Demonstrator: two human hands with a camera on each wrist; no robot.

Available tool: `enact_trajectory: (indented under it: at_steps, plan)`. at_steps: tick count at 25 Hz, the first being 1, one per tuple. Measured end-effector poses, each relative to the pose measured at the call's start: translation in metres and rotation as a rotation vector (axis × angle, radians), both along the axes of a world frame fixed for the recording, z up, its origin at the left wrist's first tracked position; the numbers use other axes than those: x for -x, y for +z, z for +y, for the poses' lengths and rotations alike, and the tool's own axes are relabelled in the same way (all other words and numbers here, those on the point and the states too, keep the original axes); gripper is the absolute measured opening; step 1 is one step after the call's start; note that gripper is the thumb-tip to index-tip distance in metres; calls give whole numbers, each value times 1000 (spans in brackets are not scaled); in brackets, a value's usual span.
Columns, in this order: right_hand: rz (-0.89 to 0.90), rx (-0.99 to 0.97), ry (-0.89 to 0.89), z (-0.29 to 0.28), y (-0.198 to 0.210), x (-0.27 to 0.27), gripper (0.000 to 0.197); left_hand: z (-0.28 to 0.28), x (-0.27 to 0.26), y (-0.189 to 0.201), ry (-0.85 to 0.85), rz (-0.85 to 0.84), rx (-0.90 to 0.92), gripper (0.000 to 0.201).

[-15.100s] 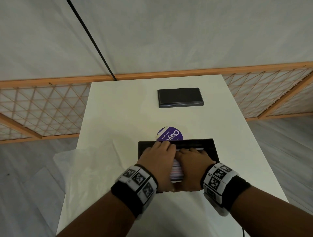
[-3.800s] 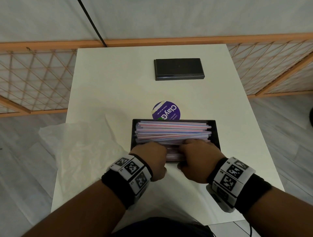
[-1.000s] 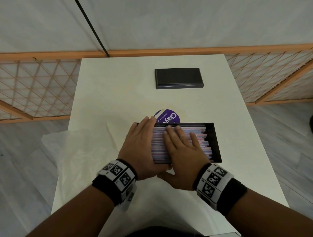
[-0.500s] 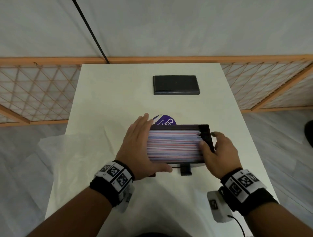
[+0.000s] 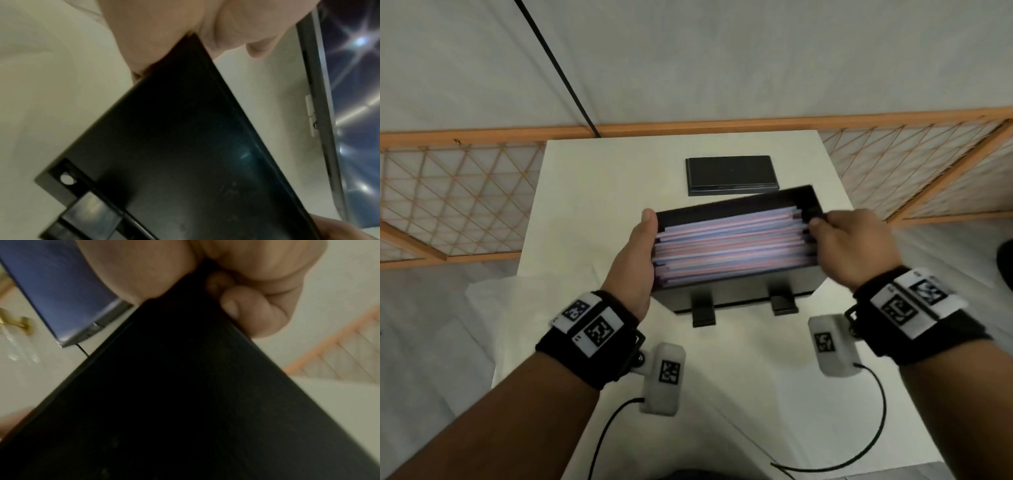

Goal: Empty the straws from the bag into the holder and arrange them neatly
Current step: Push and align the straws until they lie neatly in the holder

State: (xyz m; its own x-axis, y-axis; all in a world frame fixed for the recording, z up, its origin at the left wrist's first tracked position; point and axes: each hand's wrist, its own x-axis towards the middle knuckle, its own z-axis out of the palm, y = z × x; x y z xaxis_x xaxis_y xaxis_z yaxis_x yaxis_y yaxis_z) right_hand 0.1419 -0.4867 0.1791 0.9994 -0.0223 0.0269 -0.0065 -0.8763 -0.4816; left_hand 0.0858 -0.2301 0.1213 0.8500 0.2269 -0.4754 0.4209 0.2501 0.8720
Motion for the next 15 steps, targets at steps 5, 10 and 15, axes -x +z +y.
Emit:
enact_trajectory:
  at_steps: [5, 10, 15]
  plan:
    - [-541, 243, 405, 38, 35, 3, 28, 3, 1, -1, 28, 44, 86, 69]
    - [-77, 54, 109, 7, -1, -4, 35, 5, 2, -3, 15, -14, -20, 85]
    - [168, -82, -14, 0, -60, 21, 29, 4, 10, -23, -124, 23, -231, 109]
